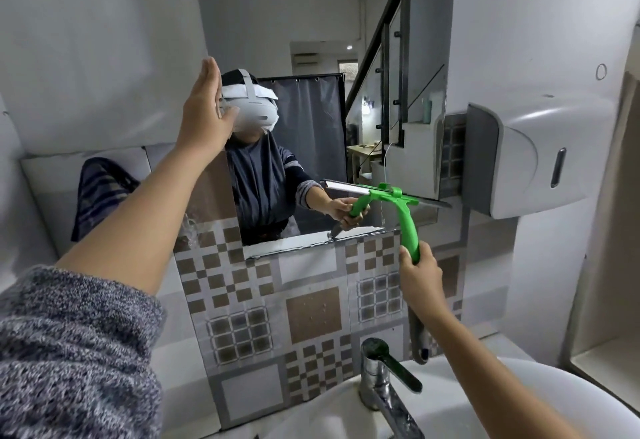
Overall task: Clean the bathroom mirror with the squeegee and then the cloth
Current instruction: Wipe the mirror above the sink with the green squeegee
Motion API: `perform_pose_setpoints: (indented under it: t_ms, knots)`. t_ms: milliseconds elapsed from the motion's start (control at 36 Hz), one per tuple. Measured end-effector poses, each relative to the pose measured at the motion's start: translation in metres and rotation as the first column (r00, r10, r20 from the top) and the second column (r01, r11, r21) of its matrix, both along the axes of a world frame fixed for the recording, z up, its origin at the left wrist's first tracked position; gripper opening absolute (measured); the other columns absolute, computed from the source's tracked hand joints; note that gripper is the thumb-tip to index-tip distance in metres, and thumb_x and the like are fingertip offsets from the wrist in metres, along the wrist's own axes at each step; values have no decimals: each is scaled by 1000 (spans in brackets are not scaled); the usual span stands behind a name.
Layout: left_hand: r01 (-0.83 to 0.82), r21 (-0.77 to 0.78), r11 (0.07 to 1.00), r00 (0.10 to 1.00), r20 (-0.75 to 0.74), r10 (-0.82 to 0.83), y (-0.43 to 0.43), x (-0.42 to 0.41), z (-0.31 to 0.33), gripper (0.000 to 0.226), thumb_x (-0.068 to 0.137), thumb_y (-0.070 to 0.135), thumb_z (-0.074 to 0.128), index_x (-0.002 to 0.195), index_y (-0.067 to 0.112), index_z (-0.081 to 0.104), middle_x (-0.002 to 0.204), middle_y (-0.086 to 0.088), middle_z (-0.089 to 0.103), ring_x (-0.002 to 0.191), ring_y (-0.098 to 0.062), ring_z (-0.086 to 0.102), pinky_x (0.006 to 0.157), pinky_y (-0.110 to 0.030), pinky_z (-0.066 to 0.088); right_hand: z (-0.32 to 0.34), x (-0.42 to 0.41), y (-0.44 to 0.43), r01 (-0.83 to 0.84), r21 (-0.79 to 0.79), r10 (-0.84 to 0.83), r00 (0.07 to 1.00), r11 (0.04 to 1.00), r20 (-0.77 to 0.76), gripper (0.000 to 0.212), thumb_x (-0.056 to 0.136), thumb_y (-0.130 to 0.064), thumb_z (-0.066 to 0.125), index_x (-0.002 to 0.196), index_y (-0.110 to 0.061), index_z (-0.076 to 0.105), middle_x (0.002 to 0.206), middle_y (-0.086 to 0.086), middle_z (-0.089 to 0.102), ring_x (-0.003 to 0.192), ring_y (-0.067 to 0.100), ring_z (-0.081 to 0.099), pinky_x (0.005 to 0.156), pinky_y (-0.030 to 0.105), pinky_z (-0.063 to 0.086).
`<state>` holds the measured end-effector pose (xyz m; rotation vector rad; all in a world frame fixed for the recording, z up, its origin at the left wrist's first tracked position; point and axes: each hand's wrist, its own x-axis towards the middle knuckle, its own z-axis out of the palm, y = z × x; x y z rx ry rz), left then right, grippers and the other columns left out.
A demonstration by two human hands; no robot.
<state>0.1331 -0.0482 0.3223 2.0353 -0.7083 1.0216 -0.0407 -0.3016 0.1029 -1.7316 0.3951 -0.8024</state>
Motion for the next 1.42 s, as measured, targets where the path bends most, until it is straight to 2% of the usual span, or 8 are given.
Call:
perform_pose_setpoints:
  t_ms: [111, 194, 389, 639, 861, 1000, 1222, 1417]
  knots:
    - [35, 5, 999, 999, 36, -35, 0, -1, -3, 72, 87, 6, 59, 142, 27, 19, 141, -25, 28, 117, -53, 42, 92, -63, 43, 0, 7, 21, 37, 104, -38, 999, 994, 8, 19, 98, -26, 40, 99, -8, 48, 73, 8, 50, 57, 17, 45, 55, 38, 45]
    - [47, 3, 999, 998, 40, -48, 0, -2, -5, 75, 86, 5, 59, 144, 26, 16, 143, -24, 29, 122, -49, 42, 96, -60, 42, 1, 10, 40, 43, 194, -49, 998, 980, 29, 20, 98, -26, 39, 98, -8, 47, 70, 6, 48, 55, 16, 45, 47, 29, 43]
    - [37, 19, 999, 997, 67, -38, 1, -5, -13, 79, 86, 1, 58, 147, 11, 8, 152, -13, 23, 138, -25, 27, 112, -27, 25, -12, 19, 92, 3, 243, -22, 997, 970, 78, 16, 98, -27, 40, 93, -12, 45, 68, 4, 46, 55, 16, 43, 49, 31, 41]
    - [118, 44, 992, 992, 27, -120, 7, -4, -24, 77, 87, -2, 55, 146, 14, 8, 154, -9, 19, 140, -20, 23, 113, -34, 28, -21, 23, 142, -61, 71, 50, 988, 996, 145, 12, 97, -22, 43, 97, -11, 46, 62, -2, 42, 44, 4, 33, 37, 14, 31]
    - [141, 40, 989, 989, 40, -143, 9, -1, -30, 74, 86, -3, 52, 146, 10, 11, 152, -11, 23, 138, -22, 28, 112, -39, 31, -35, 28, 149, -77, -134, 91, 990, 988, 106, 8, 97, -24, 42, 99, -17, 42, 60, 0, 43, 43, 9, 35, 41, 28, 35]
    - [136, 27, 990, 990, 44, -137, 6, -4, -36, 71, 89, -2, 50, 146, 11, 11, 152, -10, 22, 136, -20, 32, 105, -22, 32, -47, 27, 133, -67, -297, 73, 997, 952, 9, 17, 97, -29, 39, 110, -19, 38, 64, 4, 49, 48, 16, 41, 42, 30, 37]
    - [172, 5, 985, 985, 3, -172, 5, -6, -41, 76, 85, -6, 52, 146, 11, 10, 151, -13, 24, 137, -24, 30, 111, -41, 32, -65, 17, 117, -67, -430, 24, 994, 900, -105, 21, 97, -28, 39, 115, -18, 36, 67, 1, 52, 50, 15, 48, 43, 31, 42]
    - [136, 20, 991, 991, 1, -136, 4, -11, -50, 73, 88, -4, 50, 147, 13, 9, 152, -11, 23, 126, -14, 40, 99, -16, 33, -76, 10, 111, -42, -461, -30, 989, 886, -148, 31, 97, -26, 40, 126, -16, 37, 65, -3, 50, 52, 14, 50, 44, 30, 42]
